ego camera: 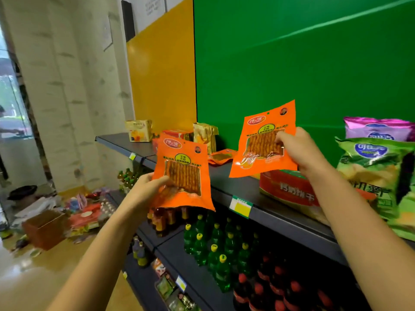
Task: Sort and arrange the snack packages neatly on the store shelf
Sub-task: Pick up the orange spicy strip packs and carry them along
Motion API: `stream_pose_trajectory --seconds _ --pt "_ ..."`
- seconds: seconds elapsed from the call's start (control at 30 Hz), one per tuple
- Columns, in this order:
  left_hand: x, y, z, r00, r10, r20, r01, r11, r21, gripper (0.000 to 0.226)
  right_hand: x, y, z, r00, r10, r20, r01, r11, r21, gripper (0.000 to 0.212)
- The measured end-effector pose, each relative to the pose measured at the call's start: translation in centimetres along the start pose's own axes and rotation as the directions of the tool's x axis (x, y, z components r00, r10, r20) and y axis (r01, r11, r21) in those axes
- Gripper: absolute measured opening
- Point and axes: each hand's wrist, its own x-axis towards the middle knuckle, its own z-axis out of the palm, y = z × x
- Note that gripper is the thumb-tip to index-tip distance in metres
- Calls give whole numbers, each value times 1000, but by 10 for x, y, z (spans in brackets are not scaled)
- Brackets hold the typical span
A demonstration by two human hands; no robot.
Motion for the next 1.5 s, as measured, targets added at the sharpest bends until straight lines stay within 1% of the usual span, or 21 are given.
stream_pose_trajectory --seconds 0.07,0.17,0.27,0.37,0.43,0.53,0.63,0.77,0.83,0.93,1.0,1.03,1.07,1.13,1.17,1.23,1.3,1.37,1.43,1.5 --pt "35 -5 -9 998 19 65 -20 999 26 7 15 3 17 999 0 -43 -1 1000 -26 22" --pt "87 -13 -20 984 46 173 -50 999 20 9 32 2 42 994 14 -109 -19 999 -47 13" --pt "136 -19 -26 967 56 250 -57 998 -4 17 42 -4 70 988 25 -150 -35 997 -62 8" --pt "178 -26 -23 954 106 279 -112 994 5 26 51 -8 94 980 27 -198 -42 997 -71 4" --pt "202 -27 -17 952 125 278 -132 991 4 27 59 -7 104 976 30 -216 -48 996 -80 11" --pt "233 -27 -2 947 125 295 -119 992 -37 26 74 -5 114 968 40 -249 -65 993 -95 15" --pt "264 -26 18 935 117 335 -111 993 -39 24 92 -3 121 961 35 -274 -66 992 -104 13" --pt "305 -28 43 931 119 344 -149 987 62 30 117 1 132 959 54 -278 -91 988 -122 14" --pt "322 -30 57 922 128 364 -171 981 90 24 128 5 138 957 68 -282 -103 989 -111 17" --pt "338 -31 72 915 111 387 -161 982 100 5 143 8 146 957 77 -280 -111 988 -105 13" --pt "350 -34 80 917 85 391 -143 982 123 7 149 11 152 956 85 -282 -122 986 -117 20" --pt "356 -35 84 919 78 386 -150 976 161 11 152 13 155 957 85 -279 -125 984 -128 15" --pt "362 -36 87 922 79 379 -172 960 219 14 154 15 159 956 86 -281 -128 982 -135 13" --pt "371 -38 91 924 72 376 -222 901 373 21 160 21 167 949 99 -299 -147 978 -145 24" --pt "374 -40 92 924 69 375 -243 865 440 26 163 25 172 946 114 -303 -166 974 -152 26" --pt "379 -43 92 924 66 377 -276 798 536 37 168 33 180 940 141 -312 -201 964 -172 25" --pt "380 -43 91 913 82 399 -328 728 601 42 173 42 191 931 170 -324 -235 957 -171 23" --pt "376 -39 87 881 131 454 -426 636 644 41 176 50 200 921 204 -332 -258 958 -125 19" --pt "367 -34 78 831 219 512 -544 517 661 35 180 56 209 908 243 -340 -284 956 -75 15" --pt "355 -29 63 775 306 553 -632 397 666 32 186 62 216 900 275 -337 -301 953 -26 22"
